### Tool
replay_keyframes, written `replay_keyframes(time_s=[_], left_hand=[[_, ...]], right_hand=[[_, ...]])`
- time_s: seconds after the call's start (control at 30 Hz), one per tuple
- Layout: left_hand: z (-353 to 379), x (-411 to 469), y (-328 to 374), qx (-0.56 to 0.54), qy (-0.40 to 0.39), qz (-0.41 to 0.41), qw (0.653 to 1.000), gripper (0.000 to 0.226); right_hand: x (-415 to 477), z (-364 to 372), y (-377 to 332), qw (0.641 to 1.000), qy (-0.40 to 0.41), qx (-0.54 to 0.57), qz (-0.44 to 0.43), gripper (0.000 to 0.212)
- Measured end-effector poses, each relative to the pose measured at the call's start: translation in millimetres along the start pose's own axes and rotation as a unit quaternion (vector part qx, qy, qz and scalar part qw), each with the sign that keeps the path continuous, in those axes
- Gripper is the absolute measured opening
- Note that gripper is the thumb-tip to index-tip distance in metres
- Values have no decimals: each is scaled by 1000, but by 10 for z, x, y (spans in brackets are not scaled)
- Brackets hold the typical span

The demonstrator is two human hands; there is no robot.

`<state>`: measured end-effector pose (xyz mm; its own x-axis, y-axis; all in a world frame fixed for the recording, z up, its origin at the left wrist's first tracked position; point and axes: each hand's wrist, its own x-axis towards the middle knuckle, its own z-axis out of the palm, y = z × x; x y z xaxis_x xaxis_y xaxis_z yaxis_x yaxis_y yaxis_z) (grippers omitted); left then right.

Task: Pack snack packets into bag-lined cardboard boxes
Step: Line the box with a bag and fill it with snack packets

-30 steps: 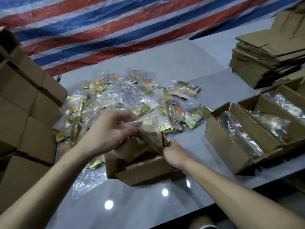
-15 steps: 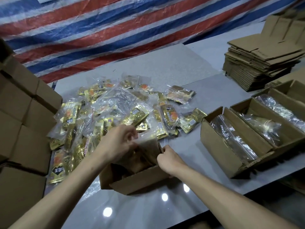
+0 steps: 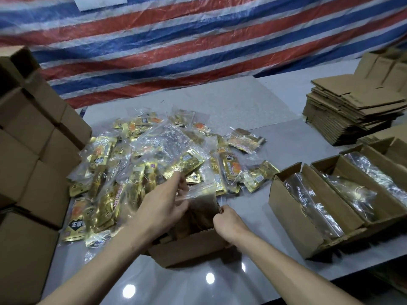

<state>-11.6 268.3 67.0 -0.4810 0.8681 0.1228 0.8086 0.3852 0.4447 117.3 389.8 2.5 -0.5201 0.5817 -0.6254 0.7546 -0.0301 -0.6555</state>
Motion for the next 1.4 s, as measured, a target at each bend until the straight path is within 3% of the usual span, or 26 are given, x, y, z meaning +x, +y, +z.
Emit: replay_keyframes(time_s=[0.13, 0.3, 0.4, 0.5, 0.6, 0.67, 0.8, 0.9, 1.07, 1.27, 1.4], left_hand=[[89, -71, -43, 53, -19, 28, 998, 9], [184, -110, -185, 99, -64, 8, 993, 27], [260, -151, -200, 159, -91, 24, 983, 42], [378, -236, -148, 183, -110, 2, 977, 61], [420, -294, -121, 171, -136, -7, 976, 62], [383, -298, -143, 112, -144, -9, 983, 51], [240, -288, -311, 50, -38, 10, 998, 35], [130, -196, -492, 29, 27, -21, 999, 29], [-66, 153, -737, -13, 26, -102, 994, 27], [-267, 683, -983, 74, 6, -156, 985, 42], [-320, 1038, -1190, 127, 20, -181, 975, 49]], right_hand=[[25, 11, -4, 1000, 16, 9, -6, 68], [73, -18, -17, 1000, 14, 1, -7, 48], [124, -50, -73, 1000, 15, 3, 4, 51], [124, -99, -122, 1000, 6, 13, 11, 34], [120, -159, -145, 1000, 6, 11, 23, 28], [132, -236, -142, 1000, 13, 3, 26, 25], [183, -460, -99, 999, 13, -3, 39, 19], [239, -573, -107, 999, -9, -30, 39, 32], [304, -533, -190, 999, -1, -33, 20, 39], [350, -523, -281, 997, -18, -63, 38, 44], [369, -521, -253, 994, -23, -100, 33, 31]])
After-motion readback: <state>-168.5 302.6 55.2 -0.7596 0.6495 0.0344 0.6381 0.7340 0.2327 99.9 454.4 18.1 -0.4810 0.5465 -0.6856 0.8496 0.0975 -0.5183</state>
